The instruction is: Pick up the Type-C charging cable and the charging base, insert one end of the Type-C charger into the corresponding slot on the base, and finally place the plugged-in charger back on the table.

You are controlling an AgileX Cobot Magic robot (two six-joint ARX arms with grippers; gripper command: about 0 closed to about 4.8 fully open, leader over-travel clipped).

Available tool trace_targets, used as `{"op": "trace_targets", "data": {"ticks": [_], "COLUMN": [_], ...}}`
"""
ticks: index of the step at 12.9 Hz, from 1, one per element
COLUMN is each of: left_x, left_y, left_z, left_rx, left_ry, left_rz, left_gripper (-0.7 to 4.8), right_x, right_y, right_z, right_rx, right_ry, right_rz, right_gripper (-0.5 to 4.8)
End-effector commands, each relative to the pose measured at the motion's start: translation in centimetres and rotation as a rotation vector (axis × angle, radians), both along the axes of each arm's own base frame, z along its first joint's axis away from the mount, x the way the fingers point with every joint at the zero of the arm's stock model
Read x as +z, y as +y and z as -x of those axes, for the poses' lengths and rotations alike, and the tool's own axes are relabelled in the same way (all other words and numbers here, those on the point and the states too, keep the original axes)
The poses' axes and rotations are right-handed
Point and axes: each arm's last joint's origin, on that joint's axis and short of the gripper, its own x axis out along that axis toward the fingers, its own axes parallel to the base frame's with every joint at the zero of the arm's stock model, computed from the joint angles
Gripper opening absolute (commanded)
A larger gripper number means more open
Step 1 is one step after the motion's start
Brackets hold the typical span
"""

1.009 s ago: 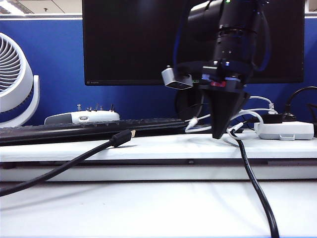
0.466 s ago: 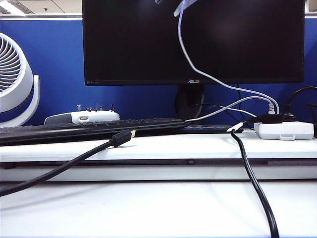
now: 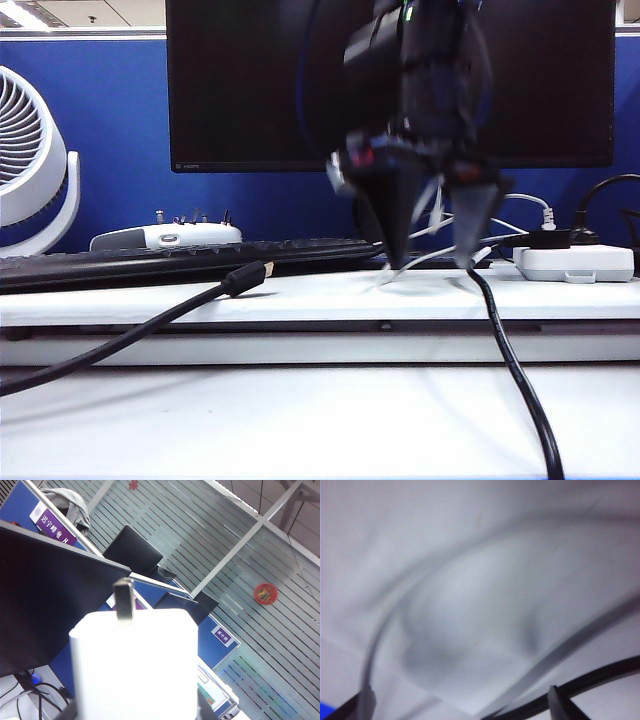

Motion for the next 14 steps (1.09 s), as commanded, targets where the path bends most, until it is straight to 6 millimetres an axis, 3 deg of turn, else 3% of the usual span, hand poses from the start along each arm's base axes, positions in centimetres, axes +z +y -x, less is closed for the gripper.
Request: {"op": "trace_targets", "data": {"ticks": [1,2,4,5,6,8,9,12,14], "left_x": [0.6,0.6,0.6,0.6,0.6,0.6,0.7,0.7,0.8], "left_y": [0.3,0.3,0.3,0.3,0.3,0.3,0.3,0.3,0.3], "left_z": [0.5,0.5,0.5,0.5,0.5,0.5,0.5,0.5,0.5], "left_rx": [-0.002,-0.002,-0.002,-0.002,-0.003,-0.003,0.000,0.001,0.000], "left_ry": [-0.046,-0.046,-0.045,-0.045,-0.045,-0.046,-0.058,-0.059,-0.062], "left_rz": [0.019,0.019,0.019,0.019,0.019,0.020,0.028,0.028,0.030], "left_gripper": [0.79,0.79,0.79,0.79,0.79,0.79,0.79,0.79,0.79], "right_x": [0.4,0.6,1.8,3.9,9.3,14.8,17.1,16.5,14.3], "right_y": [-0.4,0.5,1.6,2.0,2.1,1.1,0.3,-0.5,-1.6], "right_z": [0.3,-1.3,-2.5,-2.5,-1.8,0.4,1.1,2.1,2.8], "right_rx": [0.026,-0.002,-0.104,-0.206,-0.222,-0.106,0.244,0.399,0.419], "right_ry": [0.004,-0.176,-0.302,-0.299,-0.389,-0.514,-0.951,-0.968,-0.820], "right_rz": [0.066,-0.015,-0.225,-0.457,-0.807,-1.028,-0.825,-0.575,-0.263], "right_gripper": [4.79,4.79,4.79,4.79,4.79,4.79,4.79,4.79,4.79]}}
